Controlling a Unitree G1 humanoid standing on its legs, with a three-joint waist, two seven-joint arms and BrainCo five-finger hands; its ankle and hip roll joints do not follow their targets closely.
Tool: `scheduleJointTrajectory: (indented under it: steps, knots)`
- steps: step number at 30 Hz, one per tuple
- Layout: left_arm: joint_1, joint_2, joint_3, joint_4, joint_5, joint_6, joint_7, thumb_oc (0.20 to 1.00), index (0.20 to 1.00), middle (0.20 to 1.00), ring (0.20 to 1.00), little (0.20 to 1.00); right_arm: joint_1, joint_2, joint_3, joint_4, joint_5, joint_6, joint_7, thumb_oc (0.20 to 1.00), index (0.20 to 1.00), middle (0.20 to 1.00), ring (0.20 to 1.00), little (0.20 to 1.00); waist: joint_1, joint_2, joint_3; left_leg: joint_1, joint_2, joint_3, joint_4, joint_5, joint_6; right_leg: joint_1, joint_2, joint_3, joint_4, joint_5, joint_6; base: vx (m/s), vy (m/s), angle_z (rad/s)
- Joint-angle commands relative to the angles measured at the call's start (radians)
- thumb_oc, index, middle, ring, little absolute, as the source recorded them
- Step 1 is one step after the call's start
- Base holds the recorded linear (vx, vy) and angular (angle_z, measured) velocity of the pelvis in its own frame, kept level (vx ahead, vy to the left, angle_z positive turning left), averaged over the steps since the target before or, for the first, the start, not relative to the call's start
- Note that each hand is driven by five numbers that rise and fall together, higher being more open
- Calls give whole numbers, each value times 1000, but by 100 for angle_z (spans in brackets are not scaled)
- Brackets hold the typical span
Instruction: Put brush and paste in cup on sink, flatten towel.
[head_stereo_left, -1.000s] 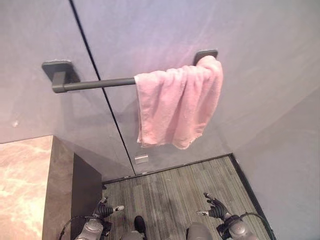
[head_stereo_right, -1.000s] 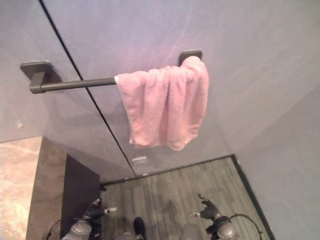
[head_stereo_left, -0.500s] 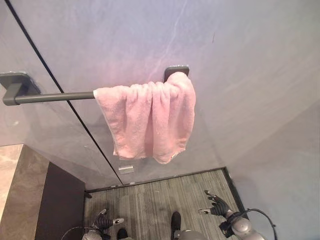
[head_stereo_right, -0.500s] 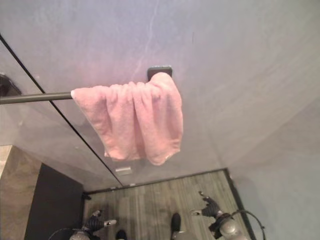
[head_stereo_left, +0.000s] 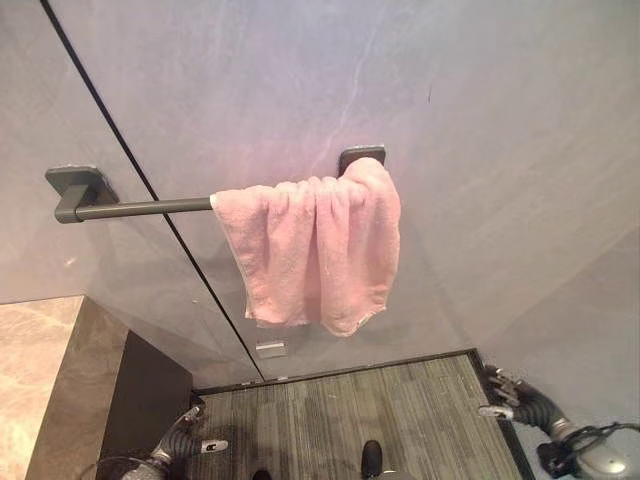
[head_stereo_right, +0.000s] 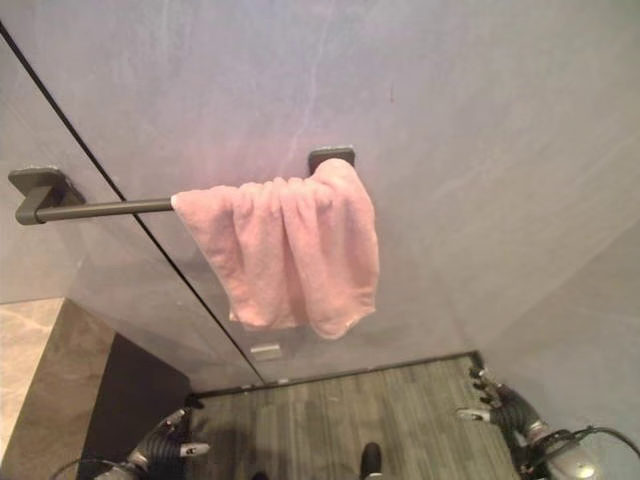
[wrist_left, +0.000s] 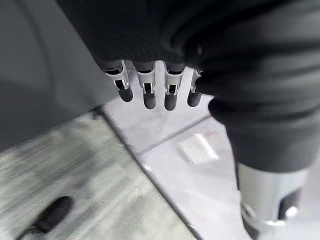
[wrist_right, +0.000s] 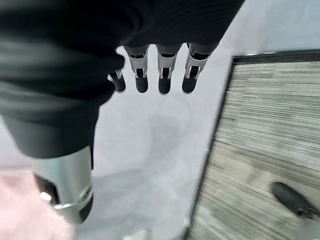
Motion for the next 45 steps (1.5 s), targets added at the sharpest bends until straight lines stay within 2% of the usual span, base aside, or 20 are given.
scheduleJointTrajectory:
  steps: [1,3,5,7,9,13,16,20,21,22,24,34,41,45]
  knots:
    - [-9,141,46,-137,-129,-48,-82,1000,1000,1000,1000,1000,-54,-43,-31,-53,145,-46,25,1000,1000,1000,1000,1000,-1,-45,-34,-51,-12,-6,5,117,-24,65,-58,4,5,9,84,-2,7,3]
    - [-14,226,51,-229,-176,-44,-120,1000,1000,1000,1000,1000,-77,-85,-43,-87,187,-50,42,1000,1000,1000,1000,1000,1,-43,-43,-50,-14,-11,5,114,-24,72,-59,1,5,7,84,-2,4,2]
    - [-63,296,37,-314,-232,-49,-127,1000,1000,1000,1000,1000,-153,-103,-1,-80,214,-55,25,1000,1000,1000,1000,1000,8,-42,-55,-47,-17,-15,5,110,-24,76,-62,-4,5,4,85,0,0,0]
    - [-87,303,28,-314,-266,-52,-127,1000,1000,1000,1000,1000,-191,-110,23,-77,224,-58,21,1000,1000,1000,1000,1000,9,-43,-58,-47,-18,-17,5,110,-24,78,-63,-7,5,4,85,-2,6,4]
    - [-166,331,-12,-377,-339,-52,-122,1000,1000,1000,1000,1000,-314,-131,119,-49,229,-54,5,1000,1000,1000,1000,1000,20,-44,-63,-46,-19,-23,5,110,-23,83,-66,-10,5,2,83,2,0,9]
    - [-281,331,-99,-395,-409,-48,-114,1000,1000,1000,1000,1000,-489,-116,272,-6,248,-45,-5,1000,1000,1000,1000,1000,34,-45,-65,-45,-19,-31,5,110,-24,89,-66,-15,5,1,81,9,-1,8]
    - [-374,301,-171,-379,-428,-46,-99,1000,1000,1000,1000,1000,-629,-77,382,43,236,-40,-26,1000,1000,1000,1000,1000,45,-46,-64,-49,-18,-37,5,112,-24,90,-65,-17,5,-1,78,2,-6,5]
    - [-422,279,-202,-369,-426,-44,-88,1000,1000,1000,1000,1000,-702,-51,437,61,232,-37,-36,1000,1000,1000,1000,1000,49,-46,-61,-53,-17,-39,5,114,-24,89,-65,-20,5,-2,77,0,-2,3]
    - [-481,240,-239,-356,-400,-45,-73,1000,1000,1000,1000,1000,-784,-1,486,92,219,-33,-57,1000,1000,1000,1000,1000,57,-46,-55,-63,-15,-46,5,118,-25,83,-65,-25,5,-3,75,-3,-6,10]
    - [-482,239,-239,-355,-400,-45,-73,1000,1000,1000,1000,1000,-785,-1,487,93,219,-33,-57,1000,1000,1000,1000,1000,56,-45,-55,-63,-15,-47,5,118,-25,83,-65,-25,5,-3,75,-9,-12,15]
    - [-531,190,-270,-331,-372,-43,-57,1000,1000,1000,1000,1000,-861,57,523,123,202,-27,-79,1000,1000,1000,1000,1000,61,-45,-43,-76,-12,-52,5,123,-28,77,-64,-30,5,-4,73,-9,-11,16]
    - [-582,34,-309,-291,-318,-37,-11,1000,1000,1000,1000,1000,-956,195,542,160,194,-14,-133,1000,1000,1000,1000,1000,63,-44,-25,-87,-6,-65,5,126,-32,77,-59,-38,5,-11,64,-1,-2,3]
    - [-589,-41,-316,-277,-310,-19,11,1000,1000,1000,1000,1000,-941,255,511,145,194,-10,-164,1000,1000,1000,1000,1000,58,-44,-32,-79,-5,-65,5,121,-29,88,-57,-41,5,-16,61,0,0,0]
    - [-594,-69,-324,-251,-307,-12,16,1000,1000,1000,1000,1000,-926,258,506,131,184,-6,-165,1000,1000,1000,1000,1000,55,-47,-36,-76,-7,-65,5,119,-28,93,-58,-44,5,-17,61,0,0,0]
